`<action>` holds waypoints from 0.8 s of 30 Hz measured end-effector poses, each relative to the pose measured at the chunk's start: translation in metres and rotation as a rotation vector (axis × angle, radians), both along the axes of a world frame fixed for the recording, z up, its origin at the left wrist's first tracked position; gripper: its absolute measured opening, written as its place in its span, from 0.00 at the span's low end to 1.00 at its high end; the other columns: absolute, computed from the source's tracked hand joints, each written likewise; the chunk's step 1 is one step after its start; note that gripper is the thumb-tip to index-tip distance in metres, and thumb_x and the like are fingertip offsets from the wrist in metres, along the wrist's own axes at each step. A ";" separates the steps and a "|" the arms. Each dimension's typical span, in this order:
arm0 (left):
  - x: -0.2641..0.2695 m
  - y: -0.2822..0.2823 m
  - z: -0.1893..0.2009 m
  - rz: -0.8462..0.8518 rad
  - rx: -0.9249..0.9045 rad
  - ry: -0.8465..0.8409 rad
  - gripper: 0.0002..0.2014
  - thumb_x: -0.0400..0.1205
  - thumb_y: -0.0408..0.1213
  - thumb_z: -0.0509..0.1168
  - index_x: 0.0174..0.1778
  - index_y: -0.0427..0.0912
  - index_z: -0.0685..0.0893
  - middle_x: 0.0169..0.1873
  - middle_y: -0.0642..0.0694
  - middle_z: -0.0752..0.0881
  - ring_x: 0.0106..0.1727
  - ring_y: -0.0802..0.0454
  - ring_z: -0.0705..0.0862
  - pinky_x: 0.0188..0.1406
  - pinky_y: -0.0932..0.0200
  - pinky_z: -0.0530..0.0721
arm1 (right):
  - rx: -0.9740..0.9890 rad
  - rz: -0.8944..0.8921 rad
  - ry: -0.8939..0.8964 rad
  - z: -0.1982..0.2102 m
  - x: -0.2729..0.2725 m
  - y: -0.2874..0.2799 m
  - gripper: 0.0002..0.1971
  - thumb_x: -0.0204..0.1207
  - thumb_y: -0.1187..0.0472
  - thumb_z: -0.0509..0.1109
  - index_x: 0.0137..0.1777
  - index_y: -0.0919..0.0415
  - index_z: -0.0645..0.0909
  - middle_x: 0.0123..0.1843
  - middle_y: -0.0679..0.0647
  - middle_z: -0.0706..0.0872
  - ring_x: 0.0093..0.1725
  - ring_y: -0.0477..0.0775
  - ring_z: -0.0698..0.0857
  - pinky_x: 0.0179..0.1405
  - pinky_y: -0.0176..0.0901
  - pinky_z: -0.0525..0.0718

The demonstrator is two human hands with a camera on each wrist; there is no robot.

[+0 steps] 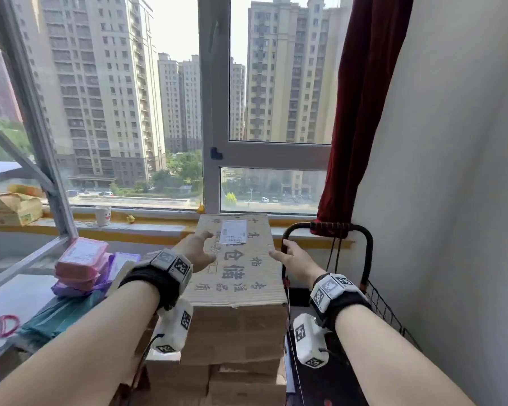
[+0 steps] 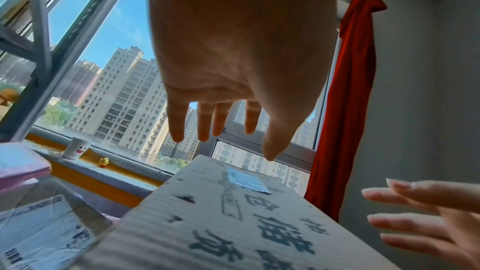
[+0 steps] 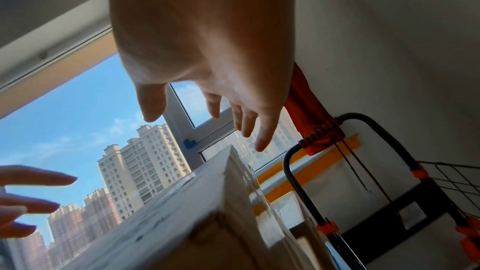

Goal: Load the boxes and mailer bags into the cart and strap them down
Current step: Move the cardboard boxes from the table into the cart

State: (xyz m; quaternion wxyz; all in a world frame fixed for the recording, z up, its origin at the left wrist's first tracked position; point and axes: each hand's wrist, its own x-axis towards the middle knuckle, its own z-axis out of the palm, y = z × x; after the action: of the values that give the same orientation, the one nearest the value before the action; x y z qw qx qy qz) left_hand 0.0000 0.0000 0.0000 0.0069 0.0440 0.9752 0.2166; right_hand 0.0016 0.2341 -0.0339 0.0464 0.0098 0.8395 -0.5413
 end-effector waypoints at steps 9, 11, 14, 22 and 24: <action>-0.030 -0.049 -0.048 0.070 0.177 -0.225 0.26 0.83 0.39 0.64 0.76 0.38 0.68 0.69 0.39 0.78 0.68 0.42 0.77 0.60 0.56 0.75 | -0.068 -0.026 -0.176 -0.027 -0.009 -0.025 0.27 0.81 0.62 0.67 0.77 0.64 0.64 0.75 0.57 0.75 0.71 0.56 0.76 0.69 0.45 0.73; -0.037 -0.053 -0.058 0.101 0.277 -0.339 0.21 0.83 0.41 0.62 0.72 0.41 0.73 0.61 0.40 0.80 0.61 0.39 0.80 0.54 0.52 0.80 | -0.111 -0.012 -0.224 -0.034 -0.013 -0.024 0.17 0.81 0.66 0.65 0.70 0.64 0.72 0.66 0.58 0.83 0.61 0.55 0.83 0.63 0.45 0.80; -0.040 -0.057 -0.067 0.158 0.423 -0.441 0.18 0.83 0.46 0.62 0.67 0.44 0.76 0.60 0.40 0.82 0.57 0.37 0.83 0.56 0.40 0.84 | -0.245 -0.049 -0.281 -0.038 -0.012 -0.018 0.15 0.83 0.65 0.63 0.69 0.64 0.72 0.62 0.59 0.84 0.58 0.57 0.85 0.59 0.50 0.84; -0.035 -0.059 -0.062 0.140 0.584 -0.463 0.14 0.84 0.46 0.61 0.65 0.50 0.75 0.58 0.41 0.82 0.52 0.37 0.84 0.51 0.40 0.85 | -0.320 -0.023 -0.348 -0.040 -0.008 -0.001 0.17 0.84 0.61 0.61 0.72 0.52 0.72 0.59 0.52 0.85 0.52 0.53 0.85 0.44 0.47 0.85; -0.032 -0.054 -0.054 0.132 0.621 -0.440 0.13 0.84 0.45 0.62 0.64 0.51 0.74 0.56 0.42 0.82 0.50 0.39 0.84 0.50 0.42 0.85 | -0.337 -0.015 -0.315 -0.038 -0.007 0.008 0.17 0.84 0.61 0.62 0.71 0.50 0.72 0.59 0.52 0.84 0.53 0.53 0.84 0.47 0.49 0.84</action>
State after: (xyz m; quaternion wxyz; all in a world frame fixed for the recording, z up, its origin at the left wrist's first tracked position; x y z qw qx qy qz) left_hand -0.0318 -0.0543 -0.0544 0.1885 -0.0667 0.8392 0.5058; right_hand -0.0052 0.2424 -0.0723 0.1741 0.0925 0.7195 -0.6659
